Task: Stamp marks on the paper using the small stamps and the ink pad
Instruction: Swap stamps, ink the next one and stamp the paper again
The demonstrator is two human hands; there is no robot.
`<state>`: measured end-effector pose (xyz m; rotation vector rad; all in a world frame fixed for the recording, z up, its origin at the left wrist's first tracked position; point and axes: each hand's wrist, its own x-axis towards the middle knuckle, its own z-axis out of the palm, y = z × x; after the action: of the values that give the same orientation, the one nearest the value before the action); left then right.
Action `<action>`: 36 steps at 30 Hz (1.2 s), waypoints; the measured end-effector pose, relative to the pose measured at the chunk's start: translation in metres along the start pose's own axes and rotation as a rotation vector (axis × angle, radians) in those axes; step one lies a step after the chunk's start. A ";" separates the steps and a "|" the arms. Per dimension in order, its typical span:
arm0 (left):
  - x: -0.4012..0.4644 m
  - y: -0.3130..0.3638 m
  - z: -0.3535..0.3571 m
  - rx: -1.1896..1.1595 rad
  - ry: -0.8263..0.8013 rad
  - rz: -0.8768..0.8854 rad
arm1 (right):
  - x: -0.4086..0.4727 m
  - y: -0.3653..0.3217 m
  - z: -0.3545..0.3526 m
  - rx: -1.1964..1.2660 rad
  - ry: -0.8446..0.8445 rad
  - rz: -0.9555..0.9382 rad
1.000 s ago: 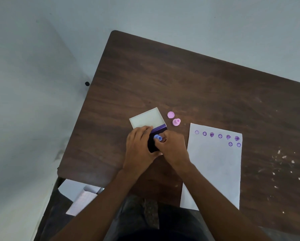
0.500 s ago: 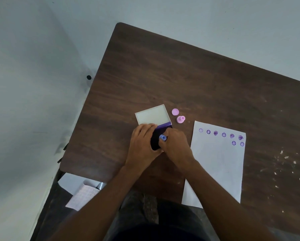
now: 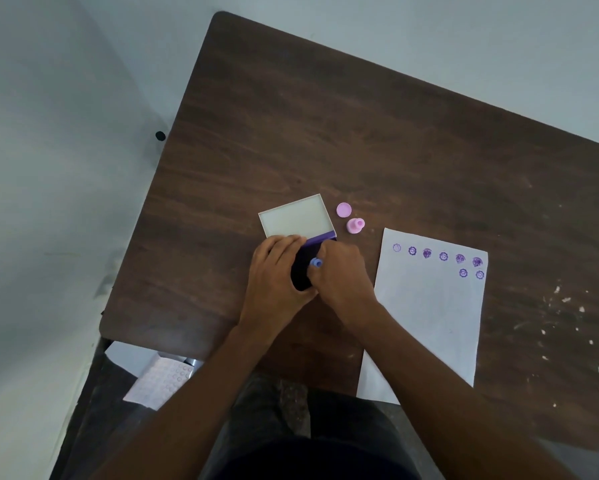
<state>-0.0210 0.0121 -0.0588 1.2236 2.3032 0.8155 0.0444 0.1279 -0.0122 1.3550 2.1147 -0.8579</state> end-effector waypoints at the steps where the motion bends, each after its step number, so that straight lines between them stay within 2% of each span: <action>1: 0.000 0.000 -0.001 0.000 0.003 0.002 | -0.001 0.001 0.000 -0.002 0.012 -0.012; 9: 0.000 0.002 -0.003 0.011 0.015 0.018 | 0.000 0.004 0.005 0.005 0.126 -0.067; 18: -0.001 0.006 -0.004 0.039 0.042 0.014 | -0.002 0.007 0.009 0.067 0.127 -0.041; 25: -0.001 0.014 -0.012 0.058 0.001 -0.020 | -0.004 0.005 0.011 0.205 -0.068 0.088; 27: -0.002 0.017 -0.012 0.062 -0.026 -0.034 | -0.012 0.012 0.014 0.293 0.059 0.016; 29: -0.002 0.019 -0.012 0.082 -0.047 -0.049 | -0.027 0.026 0.013 0.516 0.282 -0.054; 30: -0.002 0.020 -0.012 0.093 -0.052 -0.062 | -0.032 0.035 0.011 0.706 0.313 -0.036; 33: -0.003 0.025 -0.014 0.135 -0.039 -0.068 | -0.046 0.064 -0.002 1.515 0.059 0.027; 36: -0.002 0.034 -0.014 0.193 -0.013 -0.079 | -0.056 0.097 -0.017 1.955 -0.135 -0.013</action>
<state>-0.0078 0.0208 -0.0255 1.2032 2.4491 0.5667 0.1543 0.1364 0.0138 1.6861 0.5940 -3.1391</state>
